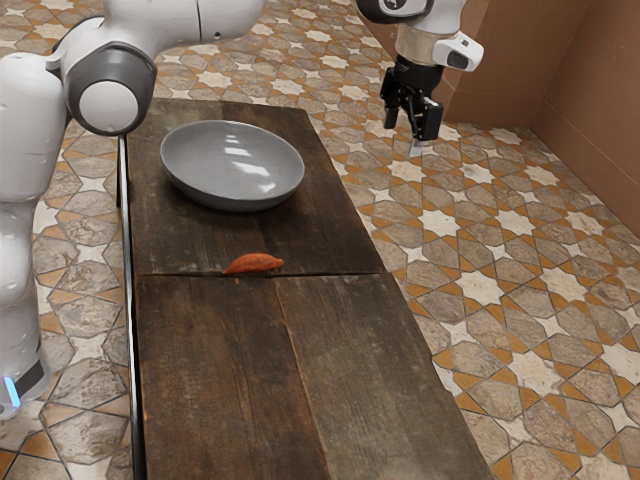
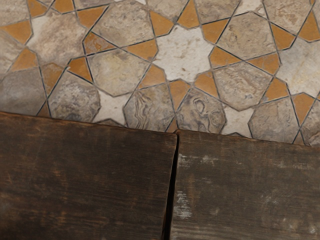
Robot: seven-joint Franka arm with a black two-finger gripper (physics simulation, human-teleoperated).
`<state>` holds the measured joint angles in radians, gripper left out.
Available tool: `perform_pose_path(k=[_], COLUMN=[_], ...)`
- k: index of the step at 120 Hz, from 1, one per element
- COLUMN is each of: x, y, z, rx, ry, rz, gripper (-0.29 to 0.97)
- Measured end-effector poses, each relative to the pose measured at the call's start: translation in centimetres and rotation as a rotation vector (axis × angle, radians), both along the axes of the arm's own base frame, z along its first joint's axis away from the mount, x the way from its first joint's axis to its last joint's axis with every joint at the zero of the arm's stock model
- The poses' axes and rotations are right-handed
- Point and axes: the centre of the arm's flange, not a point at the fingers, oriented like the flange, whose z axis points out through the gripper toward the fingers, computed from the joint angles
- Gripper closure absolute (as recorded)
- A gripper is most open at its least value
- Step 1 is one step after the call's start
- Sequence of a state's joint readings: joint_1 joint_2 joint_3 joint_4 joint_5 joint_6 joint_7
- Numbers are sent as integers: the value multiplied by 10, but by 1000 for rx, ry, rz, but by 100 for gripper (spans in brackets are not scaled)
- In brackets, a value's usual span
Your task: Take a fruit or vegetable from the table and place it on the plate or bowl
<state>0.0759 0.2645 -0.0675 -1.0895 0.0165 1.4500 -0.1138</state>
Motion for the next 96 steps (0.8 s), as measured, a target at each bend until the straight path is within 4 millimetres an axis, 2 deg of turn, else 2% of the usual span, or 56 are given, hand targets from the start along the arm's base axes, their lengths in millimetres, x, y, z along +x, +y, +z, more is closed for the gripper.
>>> perform_pose_path(k=[16,26,34,42,48,55,69,81,88,96], x=[0,-6,-9,-12,-33,-67,-110,-129,-137,-153], y=[0,-1,29,70,99,109,101,55,43,41], z=[0,14,10,-22,-47,-65,-107,-141,-151,-158], rx=[0,1,11,15,-5,-33,-67,-73,-74,-65], ry=[-1,-24,-10,72,134,166,201,214,206,192], rz=[4,5,28,71,106,113,90,-1,-26,-38], gripper=[0,0,0,0,0,0,0,0,0,0])
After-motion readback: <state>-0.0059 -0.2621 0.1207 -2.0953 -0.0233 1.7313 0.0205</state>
